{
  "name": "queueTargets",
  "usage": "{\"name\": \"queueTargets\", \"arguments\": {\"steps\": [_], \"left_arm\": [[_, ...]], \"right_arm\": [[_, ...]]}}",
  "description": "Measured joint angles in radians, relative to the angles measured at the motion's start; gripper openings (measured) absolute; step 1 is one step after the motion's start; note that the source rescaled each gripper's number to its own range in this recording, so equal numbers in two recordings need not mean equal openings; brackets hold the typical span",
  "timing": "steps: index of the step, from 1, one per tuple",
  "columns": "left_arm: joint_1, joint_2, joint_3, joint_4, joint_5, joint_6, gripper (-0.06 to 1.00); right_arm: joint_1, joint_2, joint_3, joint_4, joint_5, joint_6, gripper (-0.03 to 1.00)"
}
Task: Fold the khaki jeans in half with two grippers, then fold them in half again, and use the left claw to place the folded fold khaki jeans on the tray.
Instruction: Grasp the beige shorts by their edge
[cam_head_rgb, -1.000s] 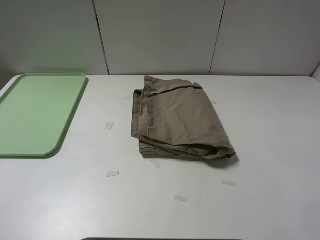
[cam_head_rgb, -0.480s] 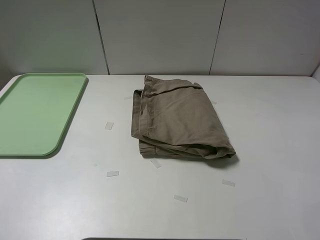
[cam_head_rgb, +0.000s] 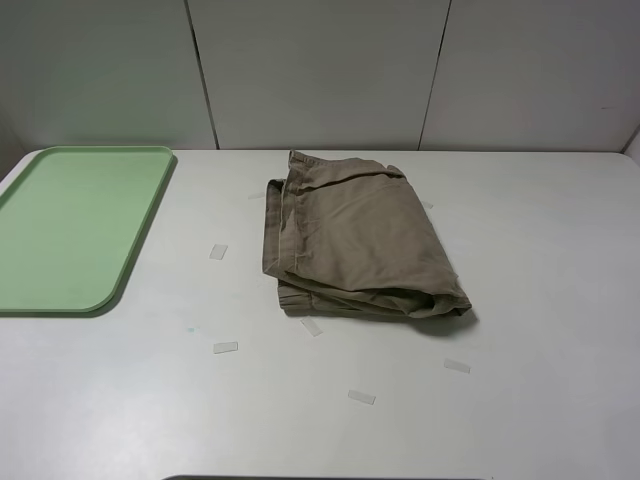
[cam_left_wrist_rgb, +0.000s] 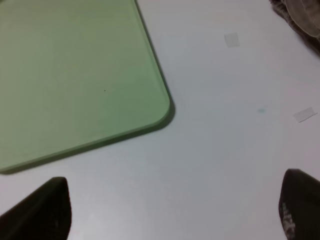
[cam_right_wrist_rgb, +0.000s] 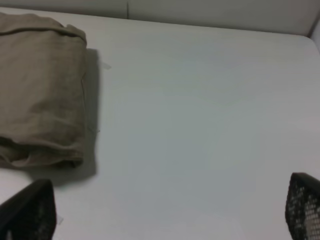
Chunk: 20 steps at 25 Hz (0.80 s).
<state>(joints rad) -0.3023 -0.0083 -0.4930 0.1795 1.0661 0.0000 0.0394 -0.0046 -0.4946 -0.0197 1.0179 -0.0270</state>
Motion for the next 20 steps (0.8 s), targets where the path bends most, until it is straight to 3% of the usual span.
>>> {"name": "queueTargets", "arguments": {"steps": [20], "left_arm": [[0.0,0.0,0.0,0.0,0.0,0.0,0.81]], "right_arm": [[0.0,0.0,0.0,0.002,0.0,0.003,1.0]]}}
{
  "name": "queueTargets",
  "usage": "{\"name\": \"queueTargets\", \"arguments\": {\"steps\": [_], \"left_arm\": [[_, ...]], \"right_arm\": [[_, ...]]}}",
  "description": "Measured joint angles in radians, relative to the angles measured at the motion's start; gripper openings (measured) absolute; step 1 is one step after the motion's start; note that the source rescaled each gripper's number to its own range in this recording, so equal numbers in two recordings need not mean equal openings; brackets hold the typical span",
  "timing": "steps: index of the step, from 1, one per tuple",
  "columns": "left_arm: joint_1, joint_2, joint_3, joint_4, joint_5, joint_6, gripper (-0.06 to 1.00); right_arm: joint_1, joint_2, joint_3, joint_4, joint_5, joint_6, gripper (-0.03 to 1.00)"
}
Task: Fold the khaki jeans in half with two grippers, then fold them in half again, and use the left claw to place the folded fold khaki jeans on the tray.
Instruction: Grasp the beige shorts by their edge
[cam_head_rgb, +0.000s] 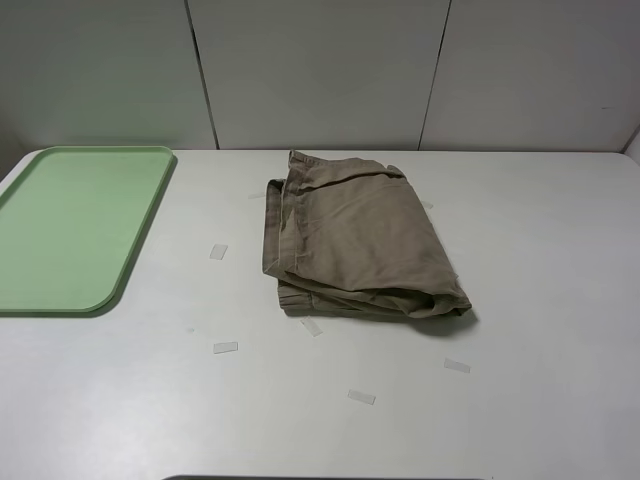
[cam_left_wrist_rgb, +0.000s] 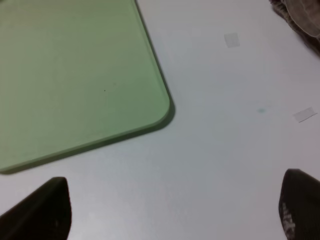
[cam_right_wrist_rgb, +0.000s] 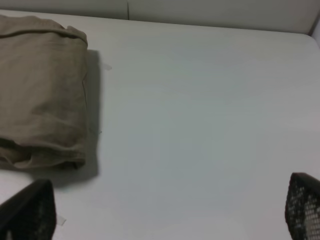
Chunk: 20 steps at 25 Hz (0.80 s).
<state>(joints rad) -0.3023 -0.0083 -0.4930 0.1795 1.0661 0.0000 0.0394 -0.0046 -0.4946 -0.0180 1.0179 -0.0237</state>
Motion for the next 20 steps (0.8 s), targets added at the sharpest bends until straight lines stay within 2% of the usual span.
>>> {"name": "queueTargets", "arguments": {"steps": [20], "left_arm": [[0.0,0.0,0.0,0.0,-0.004,0.0,0.81]], "right_arm": [[0.0,0.0,0.0,0.0,-0.001,0.0,1.0]]}}
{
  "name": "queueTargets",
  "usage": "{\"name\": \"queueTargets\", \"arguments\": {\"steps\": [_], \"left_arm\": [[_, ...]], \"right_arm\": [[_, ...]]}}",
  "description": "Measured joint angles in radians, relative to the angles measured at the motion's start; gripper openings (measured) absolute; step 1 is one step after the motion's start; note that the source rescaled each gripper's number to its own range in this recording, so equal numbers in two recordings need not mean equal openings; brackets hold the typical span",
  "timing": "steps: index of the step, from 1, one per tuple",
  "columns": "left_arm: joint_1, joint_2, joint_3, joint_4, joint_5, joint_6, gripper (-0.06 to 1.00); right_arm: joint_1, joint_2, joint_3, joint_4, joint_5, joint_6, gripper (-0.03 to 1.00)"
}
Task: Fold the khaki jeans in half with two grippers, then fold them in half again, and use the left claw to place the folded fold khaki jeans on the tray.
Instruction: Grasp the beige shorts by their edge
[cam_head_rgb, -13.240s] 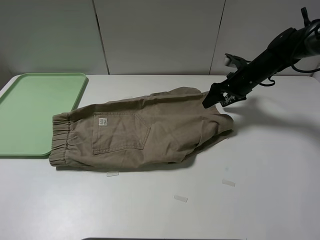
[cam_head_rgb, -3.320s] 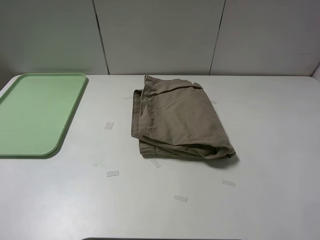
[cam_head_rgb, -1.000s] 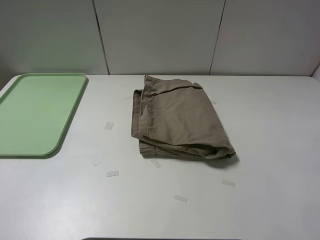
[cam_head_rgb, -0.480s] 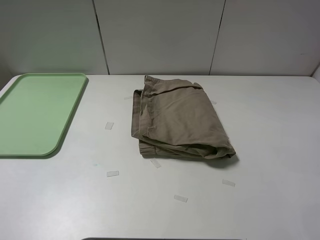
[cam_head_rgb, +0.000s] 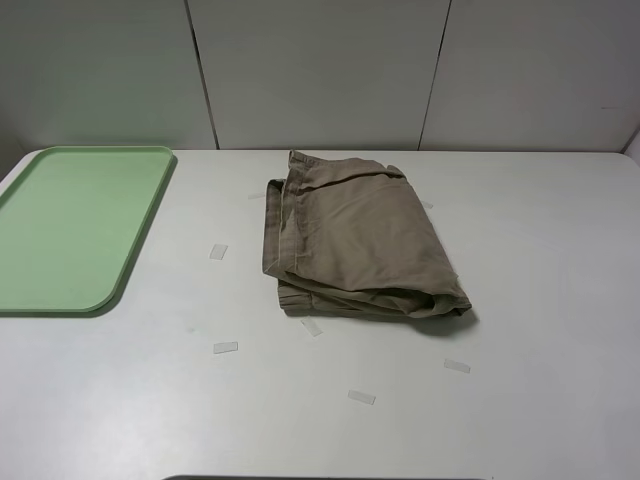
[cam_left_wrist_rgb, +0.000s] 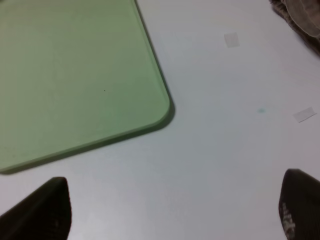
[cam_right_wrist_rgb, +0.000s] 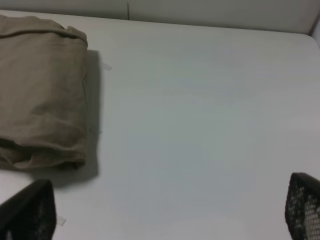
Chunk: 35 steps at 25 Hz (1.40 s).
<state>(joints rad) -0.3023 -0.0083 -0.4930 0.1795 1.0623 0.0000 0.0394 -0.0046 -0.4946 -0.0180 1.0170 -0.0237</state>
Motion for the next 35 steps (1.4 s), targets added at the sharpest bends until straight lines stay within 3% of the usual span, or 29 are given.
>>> {"name": "queueTargets", "arguments": {"steps": [6,9,13,19,24,28,32,35], "left_arm": [[0.0,0.0,-0.001,-0.016,-0.027,0.0,0.81],[0.0,0.012,-0.014,-0.02,-0.086,-0.05,0.81],[0.0,0.134,-0.019,-0.032,-0.175,-0.114,0.81],[0.0,0.42,-0.023,-0.15,-0.395,-0.113,0.8],[0.0,0.676,-0.023,-0.389,-0.613,0.051,0.79],[0.022,0.856,-0.023,-0.695,-0.707,0.339,0.79],[0.086,1.026,-0.023,-1.003,-0.724,0.659,0.79],[0.133,1.147,-0.025,-1.179,-0.726,0.85,0.79]], "right_arm": [[0.0,0.0,0.0,0.0,0.0,0.0,1.0],[0.0,0.0,0.0,0.001,0.001,0.0,1.0],[0.0,0.0,0.0,0.001,0.001,0.0,1.0],[0.0,0.0,0.0,0.001,0.001,0.0,1.0],[0.0,0.0,0.0,0.001,0.001,0.0,1.0],[0.0,0.0,0.0,0.001,0.001,0.0,1.0],[0.0,0.0,0.0,0.001,0.0,0.0,1.0],[0.0,0.0,0.0,0.001,0.0,0.0,1.0]]}}
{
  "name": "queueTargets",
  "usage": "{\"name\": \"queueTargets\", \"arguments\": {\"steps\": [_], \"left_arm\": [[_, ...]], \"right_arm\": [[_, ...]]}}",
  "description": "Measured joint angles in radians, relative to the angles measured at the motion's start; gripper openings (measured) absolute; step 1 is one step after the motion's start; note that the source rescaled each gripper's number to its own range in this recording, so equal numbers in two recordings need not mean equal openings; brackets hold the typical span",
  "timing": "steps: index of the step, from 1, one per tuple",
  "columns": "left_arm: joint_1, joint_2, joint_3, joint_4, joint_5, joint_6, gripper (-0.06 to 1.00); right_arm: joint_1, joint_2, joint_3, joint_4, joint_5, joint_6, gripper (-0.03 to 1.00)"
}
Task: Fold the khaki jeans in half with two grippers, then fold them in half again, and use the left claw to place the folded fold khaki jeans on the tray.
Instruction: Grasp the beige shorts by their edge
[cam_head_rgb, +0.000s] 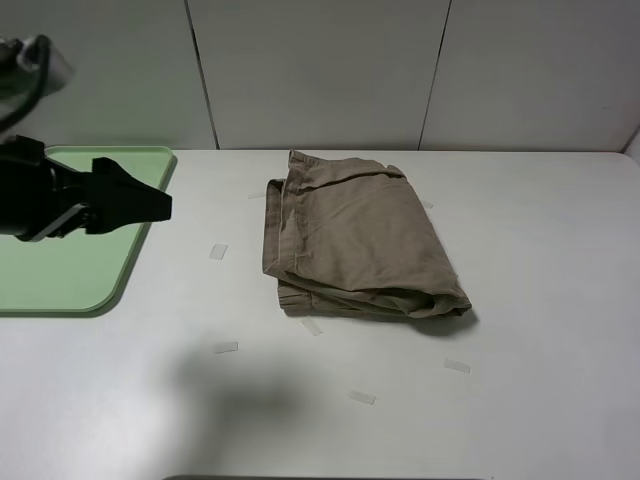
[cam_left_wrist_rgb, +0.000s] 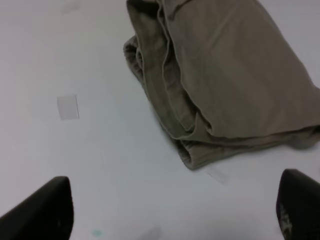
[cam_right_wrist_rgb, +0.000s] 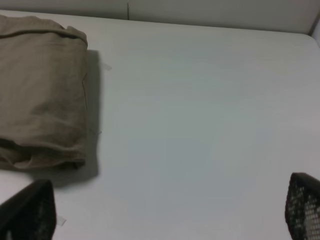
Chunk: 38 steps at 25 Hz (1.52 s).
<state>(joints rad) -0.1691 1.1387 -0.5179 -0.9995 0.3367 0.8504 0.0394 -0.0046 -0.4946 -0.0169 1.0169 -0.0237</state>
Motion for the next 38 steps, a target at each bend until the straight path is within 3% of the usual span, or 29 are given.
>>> {"name": "queueTargets", "arguments": {"steps": [3,9,12,28,38], "left_arm": [[0.036,0.115,-0.026,-0.167,0.034,0.158,0.79],[0.067,0.319,-0.09,-0.518,0.206,0.435,0.79],[0.067,0.403,-0.108,-0.625,0.252,0.525,0.79],[0.078,0.728,-0.226,-0.716,0.374,0.575,0.79],[0.075,0.895,-0.303,-0.718,0.487,0.578,0.79]], "right_arm": [[0.0,0.0,0.0,0.0,0.0,0.0,1.0],[0.0,0.0,0.0,0.0,0.0,0.0,1.0],[0.0,0.0,0.0,0.0,0.001,0.0,1.0],[0.0,0.0,0.0,0.0,0.001,0.0,1.0],[0.0,0.0,0.0,0.0,0.001,0.0,1.0]]}}
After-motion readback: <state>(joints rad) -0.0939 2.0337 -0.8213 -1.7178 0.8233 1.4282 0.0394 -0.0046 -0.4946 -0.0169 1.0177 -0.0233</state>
